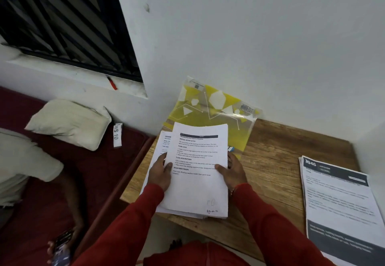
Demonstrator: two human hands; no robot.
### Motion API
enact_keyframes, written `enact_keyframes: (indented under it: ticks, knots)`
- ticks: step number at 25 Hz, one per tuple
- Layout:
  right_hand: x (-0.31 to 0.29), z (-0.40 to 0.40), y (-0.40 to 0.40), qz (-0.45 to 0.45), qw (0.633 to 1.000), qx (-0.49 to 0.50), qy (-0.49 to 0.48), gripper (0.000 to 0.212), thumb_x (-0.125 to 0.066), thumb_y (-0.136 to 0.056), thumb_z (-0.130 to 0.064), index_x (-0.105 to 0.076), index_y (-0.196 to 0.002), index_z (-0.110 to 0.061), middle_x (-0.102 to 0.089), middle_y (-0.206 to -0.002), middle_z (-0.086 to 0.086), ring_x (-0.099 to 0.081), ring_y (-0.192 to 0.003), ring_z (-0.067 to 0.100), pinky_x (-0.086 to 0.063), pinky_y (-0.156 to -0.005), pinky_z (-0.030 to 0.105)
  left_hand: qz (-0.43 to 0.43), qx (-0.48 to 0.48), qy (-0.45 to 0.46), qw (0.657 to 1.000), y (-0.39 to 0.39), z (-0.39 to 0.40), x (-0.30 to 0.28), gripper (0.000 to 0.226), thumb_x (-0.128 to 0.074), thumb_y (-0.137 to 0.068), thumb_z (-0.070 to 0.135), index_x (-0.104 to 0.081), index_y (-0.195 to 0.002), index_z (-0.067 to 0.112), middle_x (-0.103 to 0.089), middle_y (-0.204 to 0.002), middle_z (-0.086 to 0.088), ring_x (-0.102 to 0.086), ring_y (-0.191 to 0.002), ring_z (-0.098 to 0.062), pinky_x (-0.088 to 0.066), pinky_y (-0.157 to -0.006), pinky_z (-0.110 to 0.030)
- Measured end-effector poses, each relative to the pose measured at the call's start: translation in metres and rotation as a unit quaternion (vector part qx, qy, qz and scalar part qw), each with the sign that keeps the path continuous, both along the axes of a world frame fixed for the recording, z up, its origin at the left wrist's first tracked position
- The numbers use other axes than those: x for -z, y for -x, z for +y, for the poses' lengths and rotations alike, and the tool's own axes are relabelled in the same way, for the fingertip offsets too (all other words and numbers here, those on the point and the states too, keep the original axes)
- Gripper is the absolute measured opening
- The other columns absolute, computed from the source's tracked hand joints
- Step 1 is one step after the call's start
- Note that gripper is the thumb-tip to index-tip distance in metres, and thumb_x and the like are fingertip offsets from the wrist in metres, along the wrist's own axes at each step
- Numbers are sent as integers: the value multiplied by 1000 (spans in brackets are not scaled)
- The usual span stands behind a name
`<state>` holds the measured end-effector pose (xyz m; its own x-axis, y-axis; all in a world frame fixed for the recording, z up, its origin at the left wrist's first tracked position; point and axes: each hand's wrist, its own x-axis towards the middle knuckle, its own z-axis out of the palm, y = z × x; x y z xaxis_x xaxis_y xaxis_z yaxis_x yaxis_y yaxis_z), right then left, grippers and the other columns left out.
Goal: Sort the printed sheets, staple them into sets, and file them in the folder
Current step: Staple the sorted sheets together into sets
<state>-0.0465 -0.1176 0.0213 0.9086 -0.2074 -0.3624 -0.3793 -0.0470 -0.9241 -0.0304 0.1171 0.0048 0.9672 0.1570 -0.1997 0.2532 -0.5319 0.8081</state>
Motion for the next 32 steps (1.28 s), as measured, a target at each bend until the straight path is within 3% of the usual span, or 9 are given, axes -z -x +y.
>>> enact_keyframes:
  ticks: [4, 8, 11, 13, 19, 23, 26, 30, 32]
  knots:
    - [28, 23, -11, 8, 997, -63, 31, 74, -66, -76, 2, -44, -141, -27, -64, -126, 7, -61, -113, 25, -50, -96, 50, 36, -8, -65, 997, 2, 29, 16, 45, -54, -92, 1, -49, -137, 5, -53, -132, -19, -50, -119, -30, -37, -105, -34]
    - [29, 39, -13, 14, 987, -99, 123, 63, -63, -76, -5, -54, -134, -27, -65, -121, -2, -60, -113, 20, -48, -98, 38, 31, -17, -192, 981, 7, 40, 18, 48, -57, -91, 11, -49, -138, 11, -46, -137, -18, -43, -121, -39, -35, -104, -45]
    - [22, 45, -12, 2, 961, -98, 260, 49, -62, -82, -8, -56, -131, -16, -55, -108, 10, -55, -109, 29, -44, -92, 30, 46, -30, -251, 966, 11, 42, 15, 54, -58, -89, 24, -43, -141, 19, -32, -144, -9, -34, -121, -36, -32, -102, -50]
    - [25, 48, -11, 11, 943, -122, 308, 53, -63, -86, -14, -50, -137, -8, -49, -121, 16, -48, -118, 32, -40, -101, 33, 46, -27, -243, 969, 9, 42, 16, 54, -58, -91, 28, -42, -141, 17, -30, -145, -10, -33, -122, -37, -32, -101, -50]
    - [29, 52, -7, 23, 944, -143, 297, 58, -63, -90, -21, -43, -142, -3, -37, -137, 15, -44, -127, 28, -33, -111, 30, 17, -10, -224, 974, 5, 44, 21, 51, -60, -91, 20, -47, -140, 11, -39, -140, -16, -40, -117, -40, -37, -98, -47]
    - [20, 42, -7, -13, 954, -110, 280, 42, -62, -89, -15, -56, -131, -11, -53, -116, 12, -55, -110, 27, -43, -93, 26, 17, -24, -269, 963, 6, 45, 17, 53, -58, -91, 26, -43, -141, 21, -34, -145, -9, -36, -119, -36, -32, -99, -51]
    - [8, 25, -4, -69, 958, -31, 278, 32, -61, -88, -9, -64, -120, -13, -55, -102, 3, -57, -88, 15, -41, -77, 10, -20, 5, -300, 954, 8, 31, 12, 57, -56, -92, 34, -35, -145, 28, -19, -152, -4, -26, -126, -34, -26, -102, -56]
    - [2, -18, 5, -74, 960, 45, 266, 33, -60, -87, -6, -65, -118, -16, -58, -105, 3, -58, -88, 20, -49, -83, 29, -65, 116, -286, 949, 0, -10, 8, 54, -60, -90, 32, -42, -141, 32, -18, -154, -2, -20, -135, -31, -22, -108, -55]
    - [2, -42, 13, -59, 957, 64, 276, 33, -60, -88, -8, -64, -120, -17, -58, -106, 2, -59, -88, 19, -47, -81, 28, -72, 164, -278, 944, -1, -34, 7, 52, -63, -88, 33, -45, -137, 35, -20, -154, -2, -21, -136, -31, -23, -108, -54]
